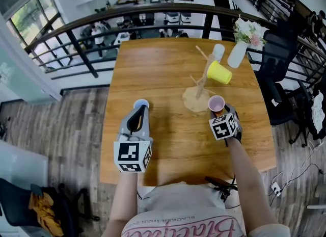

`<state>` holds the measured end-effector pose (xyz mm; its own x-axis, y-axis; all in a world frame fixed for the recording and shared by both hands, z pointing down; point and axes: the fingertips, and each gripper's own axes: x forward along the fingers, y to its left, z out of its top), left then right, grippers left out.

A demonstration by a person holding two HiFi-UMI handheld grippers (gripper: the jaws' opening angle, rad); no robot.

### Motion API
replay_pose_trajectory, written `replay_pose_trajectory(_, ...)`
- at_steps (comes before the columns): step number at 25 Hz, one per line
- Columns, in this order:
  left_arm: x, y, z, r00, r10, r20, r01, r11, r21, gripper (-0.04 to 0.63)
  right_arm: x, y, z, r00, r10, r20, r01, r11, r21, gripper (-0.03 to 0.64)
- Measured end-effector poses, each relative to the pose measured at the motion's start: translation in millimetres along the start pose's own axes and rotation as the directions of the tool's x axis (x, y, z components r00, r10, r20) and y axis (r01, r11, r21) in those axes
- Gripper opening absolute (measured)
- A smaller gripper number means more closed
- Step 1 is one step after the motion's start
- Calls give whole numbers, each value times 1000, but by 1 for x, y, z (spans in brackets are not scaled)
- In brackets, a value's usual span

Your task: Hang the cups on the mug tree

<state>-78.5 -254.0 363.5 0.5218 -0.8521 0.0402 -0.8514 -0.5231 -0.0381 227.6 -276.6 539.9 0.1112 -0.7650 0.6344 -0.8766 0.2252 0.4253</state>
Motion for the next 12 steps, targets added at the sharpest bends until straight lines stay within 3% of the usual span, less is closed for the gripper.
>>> replay_pose_trajectory(6, 2, 4, -3, 1000, 18, -8, -18, 1000, -1, 14, 19, -26, -15, 991, -51, -122, 41, 995, -88, 252)
replay_pose_trajectory(12, 0, 10, -4, 999, 36, -8, -36, 999, -4, 14, 27, -31, -2, 989, -86, -124, 63, 982, -177, 252)
